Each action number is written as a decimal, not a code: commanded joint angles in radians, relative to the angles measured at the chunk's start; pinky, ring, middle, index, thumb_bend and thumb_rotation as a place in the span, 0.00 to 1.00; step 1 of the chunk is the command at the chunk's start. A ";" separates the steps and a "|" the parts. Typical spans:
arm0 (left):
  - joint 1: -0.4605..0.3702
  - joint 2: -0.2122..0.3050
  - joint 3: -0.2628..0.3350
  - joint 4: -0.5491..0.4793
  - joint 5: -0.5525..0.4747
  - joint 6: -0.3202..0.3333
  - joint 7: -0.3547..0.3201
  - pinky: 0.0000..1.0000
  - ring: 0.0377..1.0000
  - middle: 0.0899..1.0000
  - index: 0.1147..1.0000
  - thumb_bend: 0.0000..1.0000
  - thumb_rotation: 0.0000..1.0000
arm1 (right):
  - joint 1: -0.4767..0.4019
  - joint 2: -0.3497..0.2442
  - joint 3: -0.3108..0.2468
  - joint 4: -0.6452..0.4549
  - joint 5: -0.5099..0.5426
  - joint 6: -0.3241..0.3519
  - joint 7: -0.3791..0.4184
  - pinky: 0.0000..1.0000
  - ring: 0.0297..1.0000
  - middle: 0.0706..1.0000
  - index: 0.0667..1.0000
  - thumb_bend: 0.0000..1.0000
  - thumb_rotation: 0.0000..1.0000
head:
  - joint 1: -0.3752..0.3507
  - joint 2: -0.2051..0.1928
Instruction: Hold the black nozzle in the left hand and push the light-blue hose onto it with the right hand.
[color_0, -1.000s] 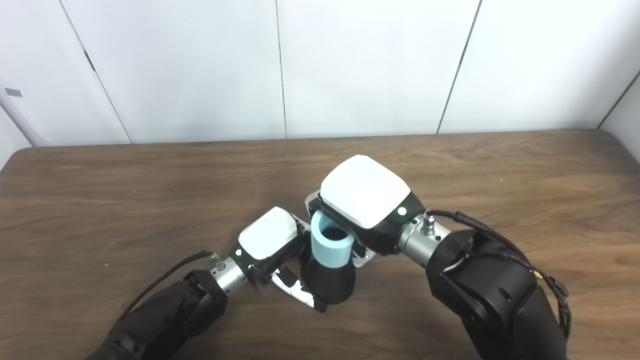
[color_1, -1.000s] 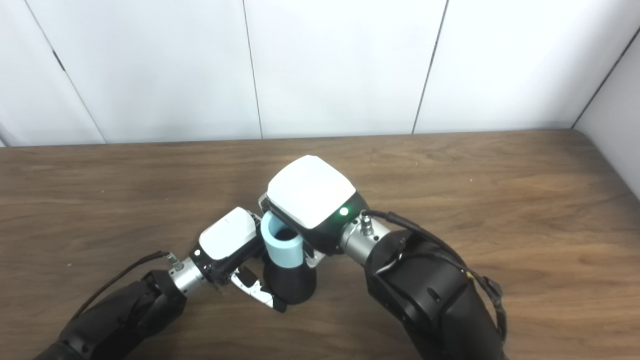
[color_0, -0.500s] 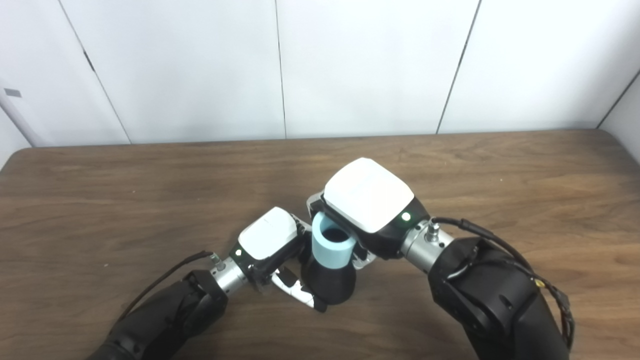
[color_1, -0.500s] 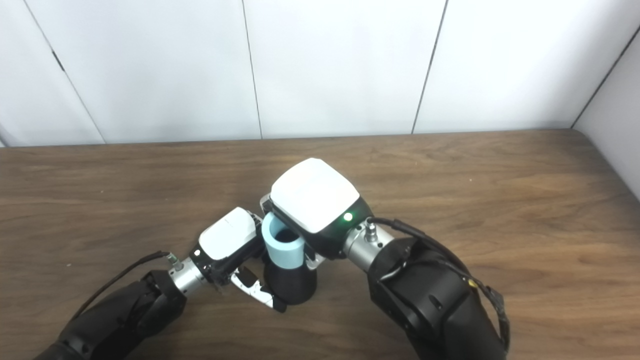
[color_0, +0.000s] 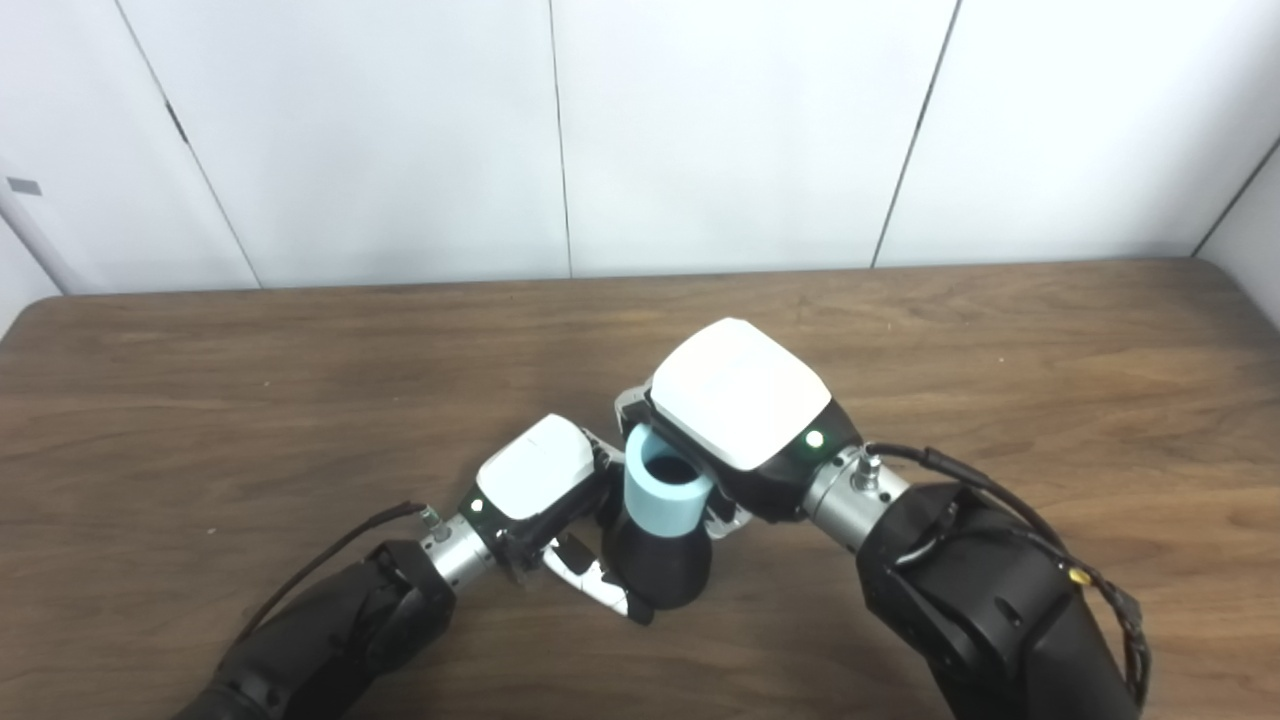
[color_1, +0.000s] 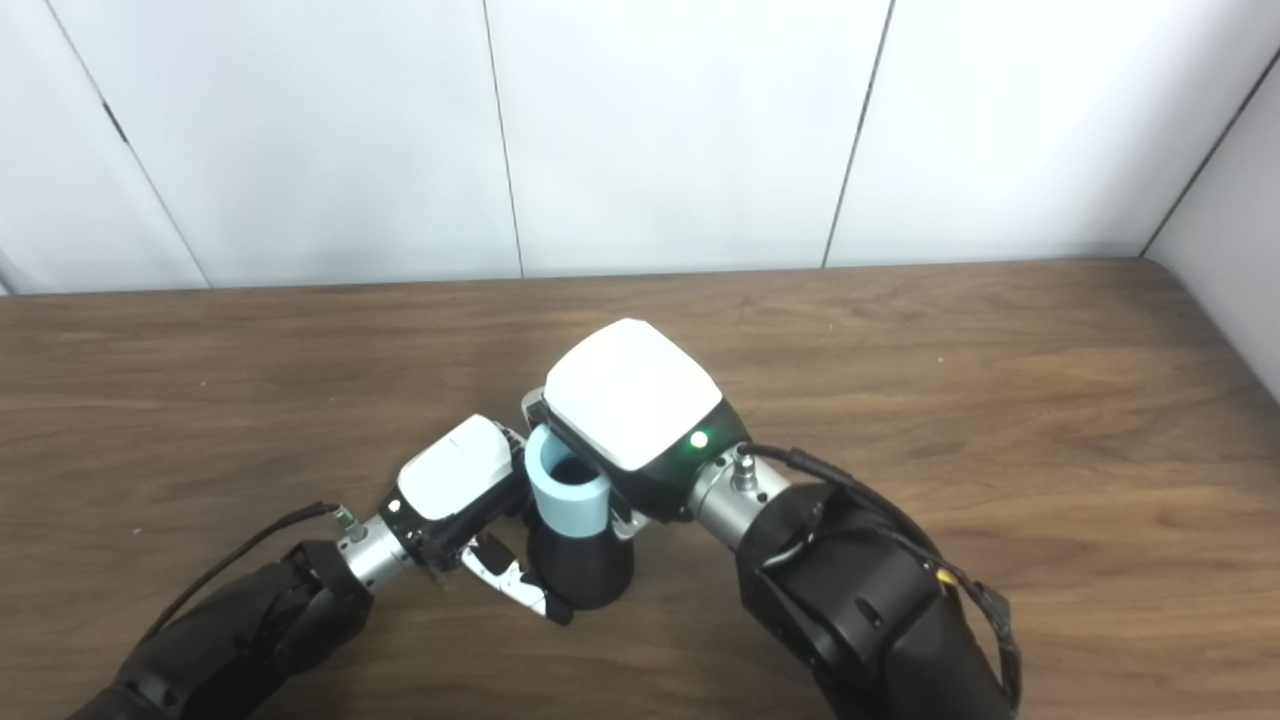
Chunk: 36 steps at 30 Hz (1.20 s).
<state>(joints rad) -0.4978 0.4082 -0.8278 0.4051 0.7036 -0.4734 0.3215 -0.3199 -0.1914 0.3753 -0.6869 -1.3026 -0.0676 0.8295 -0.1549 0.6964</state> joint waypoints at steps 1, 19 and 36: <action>0.127 -0.058 -0.084 0.067 0.027 0.004 -0.035 0.18 0.22 0.33 0.44 0.51 0.00 | 0.030 0.003 0.010 0.020 0.039 0.026 0.179 0.44 0.55 0.59 0.70 0.98 0.28 | -0.001 0.000; 0.121 -0.067 -0.080 0.073 0.040 0.004 -0.027 0.17 0.20 0.33 0.43 0.51 0.00 | -0.023 0.012 -0.019 0.016 0.068 0.075 0.277 0.53 0.67 0.74 0.82 1.00 0.36 | -0.002 -0.007; 0.119 -0.067 -0.083 0.077 0.031 0.004 -0.020 0.18 0.22 0.33 0.44 0.52 0.00 | 0.041 -0.012 -0.018 0.014 0.073 -0.002 0.072 0.50 0.64 0.70 0.77 1.00 0.31 | -0.002 -0.011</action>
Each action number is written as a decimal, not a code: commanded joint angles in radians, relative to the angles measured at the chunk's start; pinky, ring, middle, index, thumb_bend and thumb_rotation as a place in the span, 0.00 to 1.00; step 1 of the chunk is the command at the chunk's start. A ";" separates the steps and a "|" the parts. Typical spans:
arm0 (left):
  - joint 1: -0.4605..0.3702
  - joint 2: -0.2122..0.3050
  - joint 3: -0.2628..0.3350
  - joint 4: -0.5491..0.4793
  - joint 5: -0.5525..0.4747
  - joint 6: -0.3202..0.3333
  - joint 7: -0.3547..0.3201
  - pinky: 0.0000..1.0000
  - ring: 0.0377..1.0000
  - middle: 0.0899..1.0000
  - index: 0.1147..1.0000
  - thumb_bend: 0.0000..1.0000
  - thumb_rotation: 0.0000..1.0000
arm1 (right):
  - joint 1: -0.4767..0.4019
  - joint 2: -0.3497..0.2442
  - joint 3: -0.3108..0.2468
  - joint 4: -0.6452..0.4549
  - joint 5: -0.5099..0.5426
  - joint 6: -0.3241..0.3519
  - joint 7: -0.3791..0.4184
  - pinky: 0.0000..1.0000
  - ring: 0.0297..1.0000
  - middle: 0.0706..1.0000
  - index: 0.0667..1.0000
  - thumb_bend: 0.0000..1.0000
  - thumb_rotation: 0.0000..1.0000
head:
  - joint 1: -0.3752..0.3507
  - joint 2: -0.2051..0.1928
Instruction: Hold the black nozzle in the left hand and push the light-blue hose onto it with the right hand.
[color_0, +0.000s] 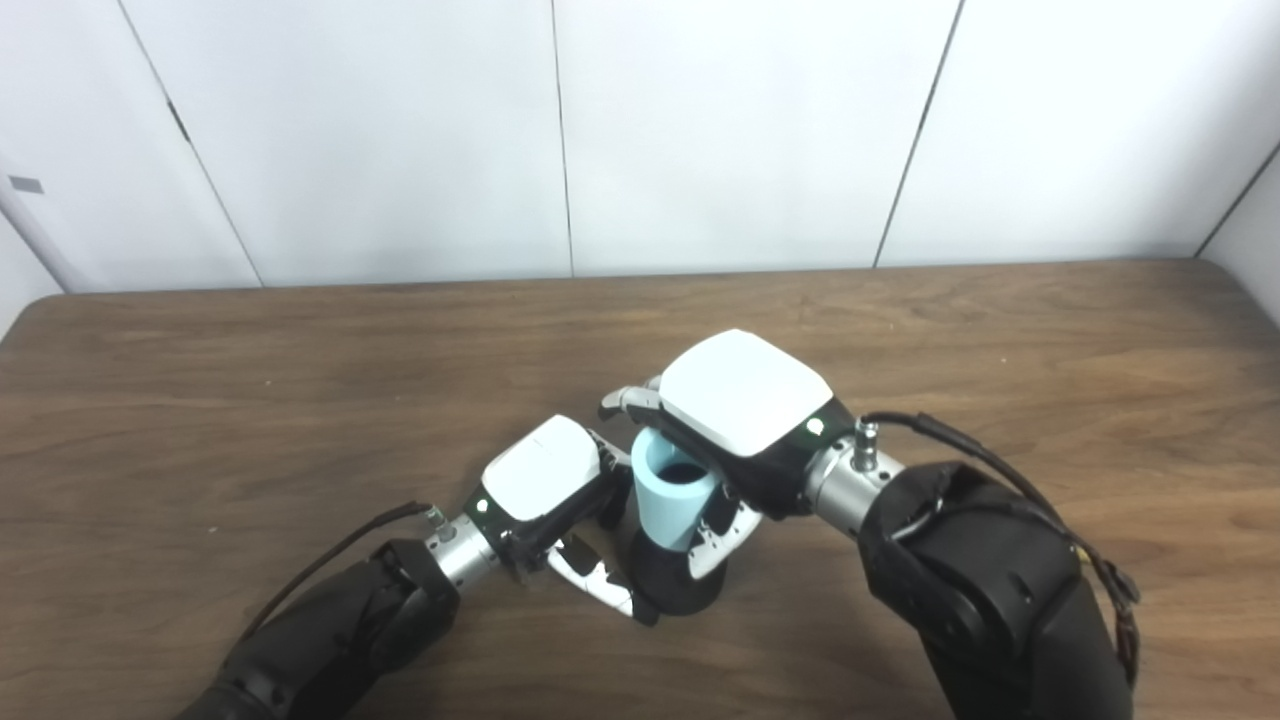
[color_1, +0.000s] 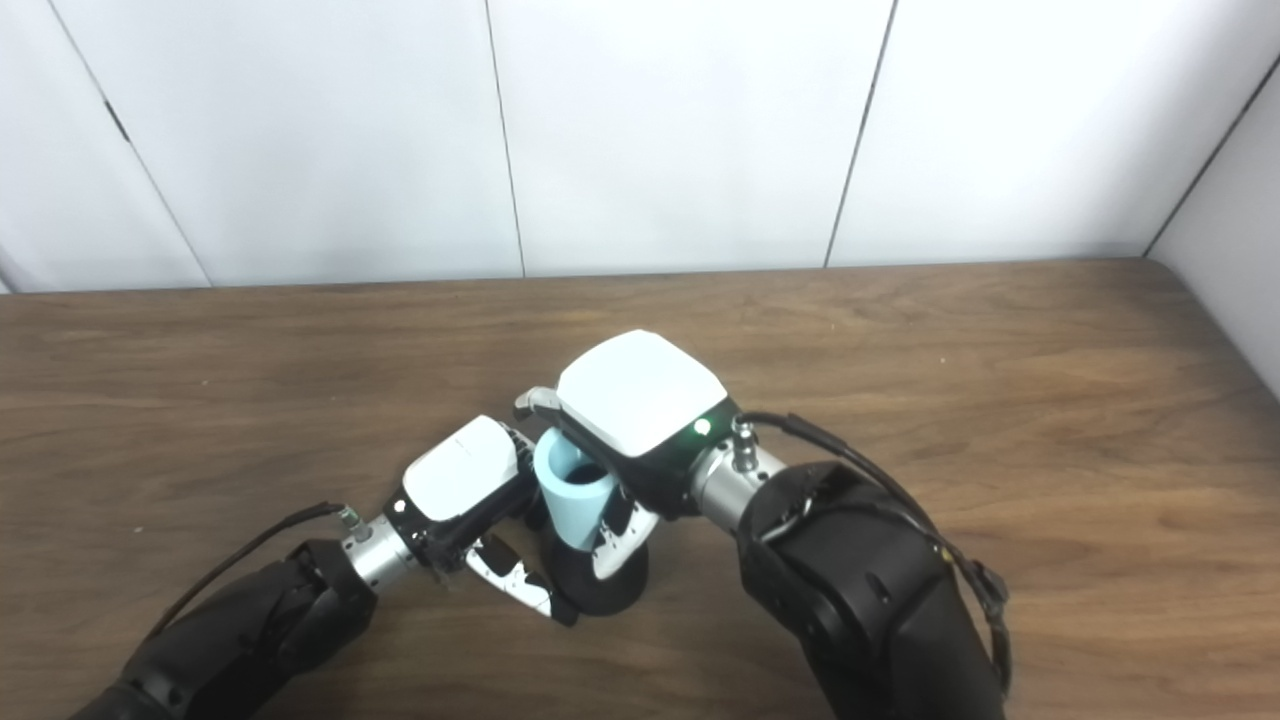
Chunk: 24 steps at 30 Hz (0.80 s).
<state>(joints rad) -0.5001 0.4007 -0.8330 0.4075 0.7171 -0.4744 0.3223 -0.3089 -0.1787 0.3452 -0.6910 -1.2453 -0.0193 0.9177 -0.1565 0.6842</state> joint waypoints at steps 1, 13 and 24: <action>0.121 -0.061 -0.077 0.077 0.016 0.005 -0.021 0.18 0.22 0.33 0.44 0.52 0.00 | 0.044 -0.028 0.008 0.028 0.023 -0.060 -0.065 0.50 0.63 0.70 0.76 1.00 0.30 | 0.000 0.001; 0.152 -0.073 -0.001 0.038 -0.023 0.005 -0.125 0.28 0.34 0.39 0.46 0.52 0.00 | 0.163 -0.039 -0.014 0.152 0.132 -0.098 -0.449 0.56 0.69 0.75 0.80 1.00 0.39 | 0.004 0.004; 0.167 -0.081 0.043 0.021 -0.020 0.005 -0.182 0.30 0.37 0.40 0.46 0.52 0.00 | 0.177 -0.056 0.005 0.166 0.129 -0.093 -0.492 0.55 0.67 0.73 0.78 1.00 0.39 | 0.004 0.003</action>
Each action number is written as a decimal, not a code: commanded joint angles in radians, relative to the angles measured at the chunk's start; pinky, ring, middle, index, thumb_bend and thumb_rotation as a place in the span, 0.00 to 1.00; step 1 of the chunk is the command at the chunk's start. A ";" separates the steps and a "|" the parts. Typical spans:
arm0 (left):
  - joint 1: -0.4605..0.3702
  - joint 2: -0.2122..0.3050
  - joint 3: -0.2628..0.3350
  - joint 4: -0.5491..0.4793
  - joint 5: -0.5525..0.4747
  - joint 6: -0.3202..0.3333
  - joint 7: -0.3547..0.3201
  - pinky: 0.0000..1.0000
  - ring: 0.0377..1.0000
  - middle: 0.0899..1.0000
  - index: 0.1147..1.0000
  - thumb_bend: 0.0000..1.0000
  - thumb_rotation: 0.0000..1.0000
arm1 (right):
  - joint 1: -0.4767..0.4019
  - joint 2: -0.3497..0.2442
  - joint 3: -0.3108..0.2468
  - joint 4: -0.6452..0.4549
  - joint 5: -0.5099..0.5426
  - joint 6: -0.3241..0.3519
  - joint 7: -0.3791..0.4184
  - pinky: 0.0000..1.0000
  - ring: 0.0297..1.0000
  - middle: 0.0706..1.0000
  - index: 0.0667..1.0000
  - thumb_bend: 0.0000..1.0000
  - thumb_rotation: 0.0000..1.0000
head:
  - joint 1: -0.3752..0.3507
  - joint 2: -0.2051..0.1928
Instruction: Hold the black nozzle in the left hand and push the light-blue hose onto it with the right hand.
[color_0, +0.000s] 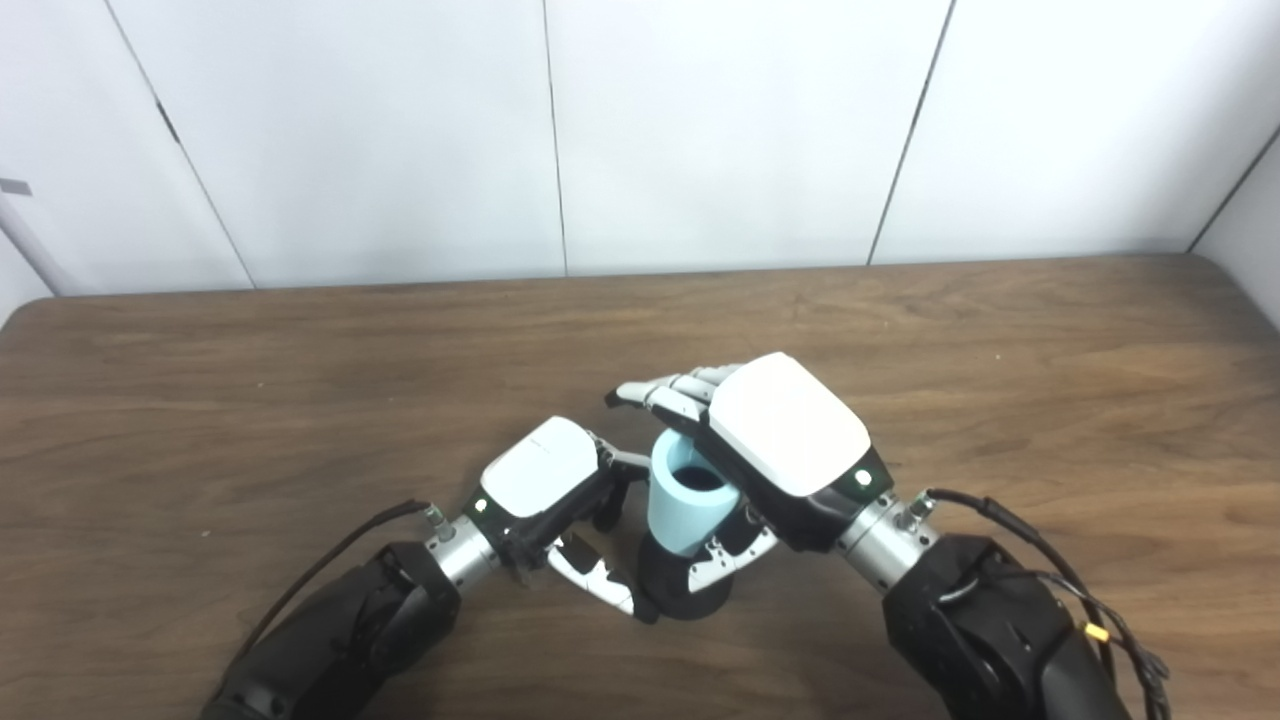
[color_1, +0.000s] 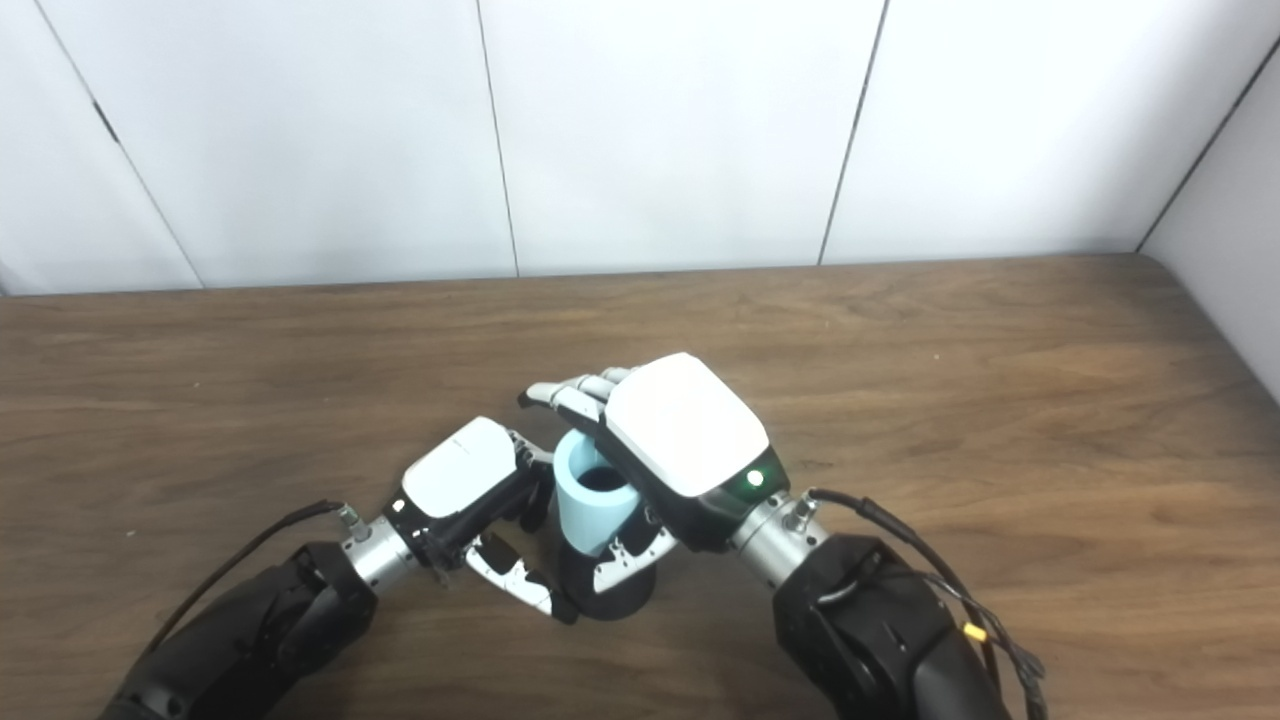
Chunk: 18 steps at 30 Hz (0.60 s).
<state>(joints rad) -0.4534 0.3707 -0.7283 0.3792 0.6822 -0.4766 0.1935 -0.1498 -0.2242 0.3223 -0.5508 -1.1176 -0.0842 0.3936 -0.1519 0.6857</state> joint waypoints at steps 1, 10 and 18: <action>0.120 -0.052 -0.061 0.050 0.015 0.007 -0.053 0.30 0.36 0.39 0.46 0.52 0.00 | 0.017 -0.012 0.030 0.026 -0.003 -0.029 0.031 0.55 0.67 0.73 0.77 1.00 0.39 | -0.002 0.001; 0.123 -0.058 -0.050 0.052 0.024 0.007 -0.069 0.32 0.38 0.41 0.45 0.52 0.00 | 0.008 -0.039 0.058 0.020 -0.024 -0.053 0.026 0.53 0.66 0.71 0.67 0.96 0.36 | -0.003 0.001; 0.120 -0.059 -0.059 0.062 -0.017 0.007 -0.106 0.38 0.45 0.49 0.43 0.52 0.06 | 0.020 -0.044 0.090 0.030 -0.052 -0.060 -0.013 0.54 0.65 0.70 0.67 0.91 0.35 | -0.002 0.000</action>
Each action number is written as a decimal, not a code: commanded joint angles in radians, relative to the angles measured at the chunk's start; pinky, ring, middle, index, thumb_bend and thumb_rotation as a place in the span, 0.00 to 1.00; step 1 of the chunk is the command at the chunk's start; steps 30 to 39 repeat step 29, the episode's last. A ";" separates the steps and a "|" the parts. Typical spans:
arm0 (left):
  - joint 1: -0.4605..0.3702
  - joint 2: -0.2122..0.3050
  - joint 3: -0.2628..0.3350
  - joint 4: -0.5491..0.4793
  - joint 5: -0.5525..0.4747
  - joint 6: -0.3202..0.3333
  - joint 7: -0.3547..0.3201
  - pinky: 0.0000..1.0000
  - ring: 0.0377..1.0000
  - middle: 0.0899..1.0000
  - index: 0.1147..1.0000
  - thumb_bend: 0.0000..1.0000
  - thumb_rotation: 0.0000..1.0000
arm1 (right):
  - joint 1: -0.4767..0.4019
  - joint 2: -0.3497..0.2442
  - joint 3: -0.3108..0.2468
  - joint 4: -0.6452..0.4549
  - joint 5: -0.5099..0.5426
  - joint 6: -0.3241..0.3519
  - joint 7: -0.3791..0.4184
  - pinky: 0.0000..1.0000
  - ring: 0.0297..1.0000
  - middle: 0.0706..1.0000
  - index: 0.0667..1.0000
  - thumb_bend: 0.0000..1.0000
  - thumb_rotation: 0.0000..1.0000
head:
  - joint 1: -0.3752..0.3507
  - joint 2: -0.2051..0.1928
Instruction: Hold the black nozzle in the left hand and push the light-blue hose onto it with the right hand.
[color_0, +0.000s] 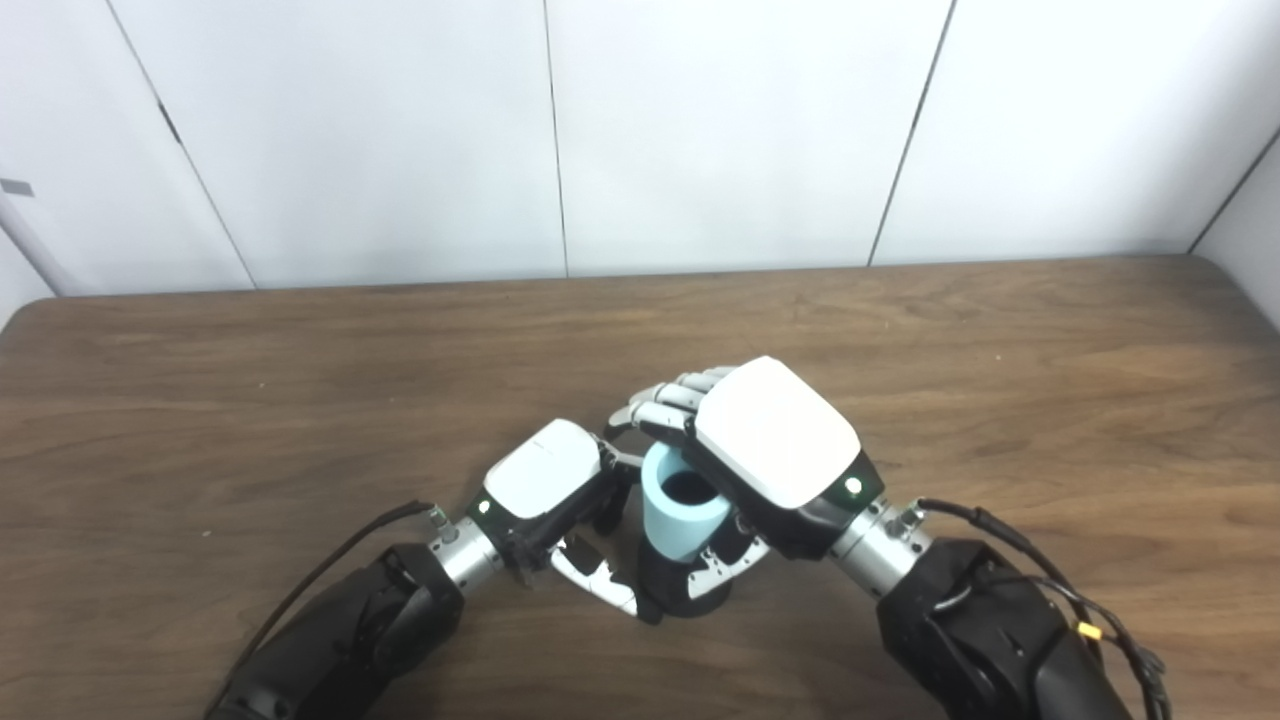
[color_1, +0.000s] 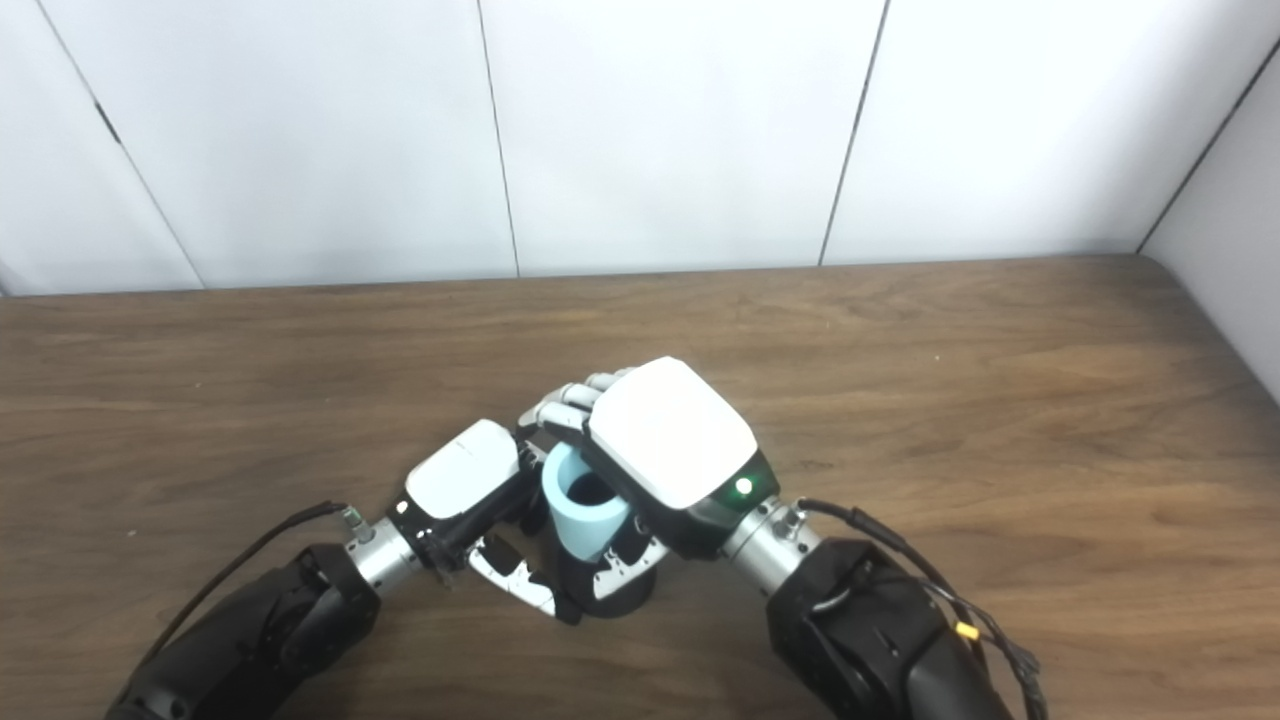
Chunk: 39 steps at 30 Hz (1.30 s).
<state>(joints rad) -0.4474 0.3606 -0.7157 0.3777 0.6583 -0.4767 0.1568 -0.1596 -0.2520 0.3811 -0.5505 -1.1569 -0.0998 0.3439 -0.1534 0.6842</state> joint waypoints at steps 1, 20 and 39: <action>0.117 -0.050 -0.063 0.054 0.003 0.009 -0.091 0.41 0.48 0.51 0.47 0.75 0.07 | 0.031 -0.016 0.034 0.031 -0.014 -0.042 0.038 0.54 0.65 0.70 0.68 0.89 0.37 | 0.000 0.001; 0.128 -0.057 -0.026 0.032 -0.020 0.009 -0.167 0.53 0.57 0.56 0.54 0.99 0.10 | 0.059 -0.018 0.067 0.043 -0.092 -0.016 0.081 0.64 0.74 0.79 0.77 0.80 0.62 | 0.001 0.004; 0.132 -0.061 -0.022 0.039 -0.029 0.008 -0.167 0.53 0.57 0.57 0.54 0.99 0.10 | 0.047 -0.022 0.065 -0.015 -0.044 0.041 0.289 0.81 0.89 0.91 0.88 1.00 0.82 | 0.001 0.003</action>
